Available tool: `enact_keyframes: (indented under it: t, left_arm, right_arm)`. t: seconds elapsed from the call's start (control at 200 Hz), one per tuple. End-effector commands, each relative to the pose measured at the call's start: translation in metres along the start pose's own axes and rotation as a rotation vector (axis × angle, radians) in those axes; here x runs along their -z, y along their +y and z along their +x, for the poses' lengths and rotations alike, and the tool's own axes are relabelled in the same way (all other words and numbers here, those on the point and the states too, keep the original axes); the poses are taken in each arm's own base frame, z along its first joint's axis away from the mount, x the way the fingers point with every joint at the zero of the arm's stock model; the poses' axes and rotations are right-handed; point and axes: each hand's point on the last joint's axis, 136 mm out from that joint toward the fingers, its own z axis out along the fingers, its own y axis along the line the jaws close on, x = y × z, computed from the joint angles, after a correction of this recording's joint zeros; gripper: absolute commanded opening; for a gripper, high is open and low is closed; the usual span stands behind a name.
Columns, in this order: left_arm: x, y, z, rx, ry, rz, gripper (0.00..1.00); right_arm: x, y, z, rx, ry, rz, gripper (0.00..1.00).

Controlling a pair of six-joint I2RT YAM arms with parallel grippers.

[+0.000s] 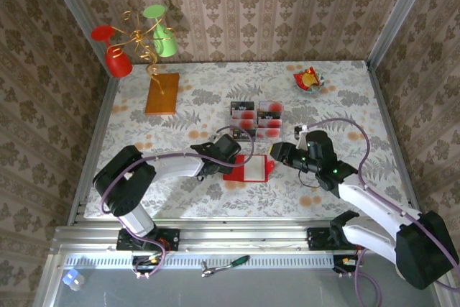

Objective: Put the credit cards into the card holder
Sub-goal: Place the card holder at the bottom-center of the table.

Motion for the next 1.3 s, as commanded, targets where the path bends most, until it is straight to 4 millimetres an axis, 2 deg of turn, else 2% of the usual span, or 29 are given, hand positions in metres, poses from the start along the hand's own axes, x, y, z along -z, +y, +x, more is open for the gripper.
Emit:
enact_keyframes:
  t: [0.0, 0.12, 0.205, 0.315, 0.44, 0.575, 0.58, 0.64, 0.76, 0.85, 0.995, 1.005, 1.15, 1.295]
  left_arm:
    - [-0.001, 0.007, 0.003, -0.012, 0.004, -0.025, 0.83]
    - [0.001, 0.008, 0.001, -0.009, 0.0, -0.029, 0.83]
    - [0.001, 0.009, 0.001, -0.01, 0.0, -0.032, 0.83]
    - [0.001, 0.009, 0.001, -0.016, -0.001, -0.035, 0.83]
    - [0.002, 0.009, 0.0, -0.017, -0.006, -0.032, 0.83]
    - [0.001, 0.008, -0.001, -0.019, -0.009, -0.027, 0.83]
    - [0.001, 0.008, -0.002, -0.018, -0.01, -0.027, 0.83]
    - [0.001, 0.007, -0.002, -0.02, -0.01, -0.027, 0.83]
    - [0.001, 0.007, 0.0, -0.021, -0.005, -0.026, 0.82]
    - [0.003, 0.008, -0.001, -0.02, -0.01, -0.025, 0.82]
    - [0.007, 0.008, -0.004, -0.016, -0.022, -0.019, 0.82]
    - [0.007, 0.009, -0.003, -0.015, -0.019, -0.02, 0.82]
    - [0.014, 0.01, -0.008, -0.01, -0.04, -0.011, 0.82]
    - [0.018, 0.012, -0.013, -0.007, -0.054, -0.007, 0.82]
  right_arm:
    - [-0.013, 0.001, 0.015, 0.041, 0.101, 0.04, 0.41]
    - [-0.033, 0.008, 0.025, 0.078, 0.155, 0.057, 0.38]
    - [-0.047, 0.003, 0.028, 0.073, 0.17, 0.082, 0.33]
    - [-0.053, -0.018, 0.028, 0.059, 0.163, 0.148, 0.27]
    - [-0.052, -0.05, 0.029, 0.001, 0.147, 0.213, 0.22]
    - [-0.053, -0.073, 0.038, -0.033, 0.151, 0.247, 0.19]
    - [-0.055, -0.08, 0.042, -0.038, 0.165, 0.264, 0.19]
    - [-0.056, -0.09, 0.049, -0.05, 0.18, 0.289, 0.18]
    - [-0.059, -0.102, 0.059, -0.069, 0.199, 0.306, 0.16]
    - [-0.059, -0.098, 0.06, -0.073, 0.203, 0.288, 0.16]
    - [-0.052, -0.08, 0.052, -0.05, 0.197, 0.255, 0.14]
    - [-0.05, -0.073, 0.046, -0.037, 0.178, 0.236, 0.14]
    - [-0.04, -0.043, 0.035, 0.043, 0.171, 0.212, 0.14]
    - [-0.046, -0.014, 0.034, 0.116, 0.198, 0.173, 0.13]
